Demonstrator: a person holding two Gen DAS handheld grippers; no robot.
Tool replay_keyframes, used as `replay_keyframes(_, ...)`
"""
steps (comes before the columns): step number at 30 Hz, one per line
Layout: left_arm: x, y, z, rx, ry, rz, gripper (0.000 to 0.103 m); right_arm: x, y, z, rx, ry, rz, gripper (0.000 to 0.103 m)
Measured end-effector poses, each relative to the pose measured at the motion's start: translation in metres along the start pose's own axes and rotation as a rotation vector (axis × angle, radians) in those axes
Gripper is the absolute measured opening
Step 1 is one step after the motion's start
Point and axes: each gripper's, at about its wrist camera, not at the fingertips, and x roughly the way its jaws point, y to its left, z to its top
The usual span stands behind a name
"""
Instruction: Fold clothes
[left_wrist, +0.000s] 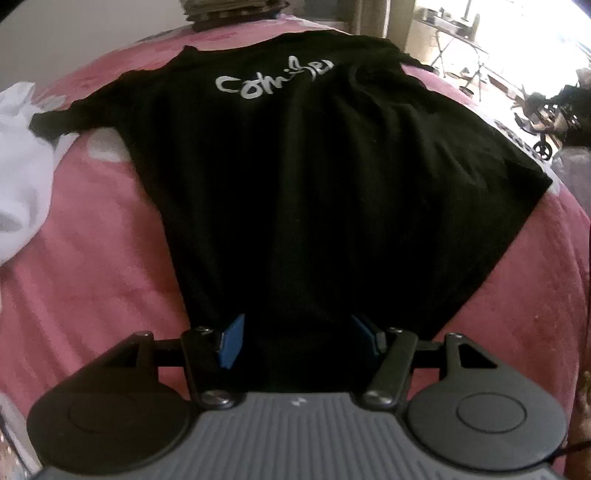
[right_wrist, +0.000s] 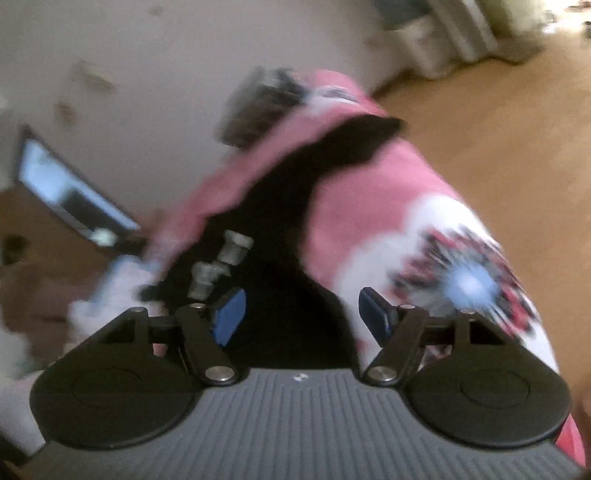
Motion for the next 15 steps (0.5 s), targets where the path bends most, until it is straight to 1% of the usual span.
replay_keyframes(2,-0.005,0.000,-0.002,-0.032,-0.001,0.003,0.063,0.019,-0.010,-0.015,0.034,0.032,-0.067,0.068)
replay_keyframes(3,-0.009,-0.001,-0.004,-0.046,-0.001,0.007,0.063,0.029,-0.012,-0.025,0.026,0.043,-0.089,0.068)
replay_keyframes(5,-0.014,-0.002,-0.008,-0.061,0.002,0.017,0.062,0.039,-0.009,-0.043,-0.002,0.017,-0.116,0.067)
replay_keyframes(7,-0.019,-0.005,-0.013,-0.047,0.009,0.037,0.062,0.037,-0.002,-0.052,-0.004,0.002,-0.113,0.052)
replay_keyframes(8,-0.019,-0.007,-0.015,-0.036,0.017,0.050,0.062,0.036,0.000,-0.057,0.001,0.010,-0.122,0.037)
replay_keyframes(9,-0.019,-0.008,-0.016,-0.031,0.027,0.062,0.062,0.036,0.001,-0.063,0.005,0.017,-0.131,0.025)
replay_keyframes(10,-0.019,-0.009,-0.018,-0.026,0.037,0.074,0.062,0.035,0.003,-0.068,0.010,0.024,-0.139,0.020)
replay_keyframes(11,-0.018,-0.008,-0.018,-0.028,0.048,0.082,0.062,0.034,0.004,-0.072,0.017,0.030,-0.142,0.011)
replay_keyframes(12,-0.018,-0.007,-0.018,-0.039,0.052,0.082,0.062,0.033,0.004,-0.074,0.026,0.034,-0.139,0.004)
replay_keyframes(15,-0.019,-0.002,-0.018,-0.072,0.064,0.083,0.062,0.017,0.021,-0.078,0.024,0.020,-0.096,0.003)
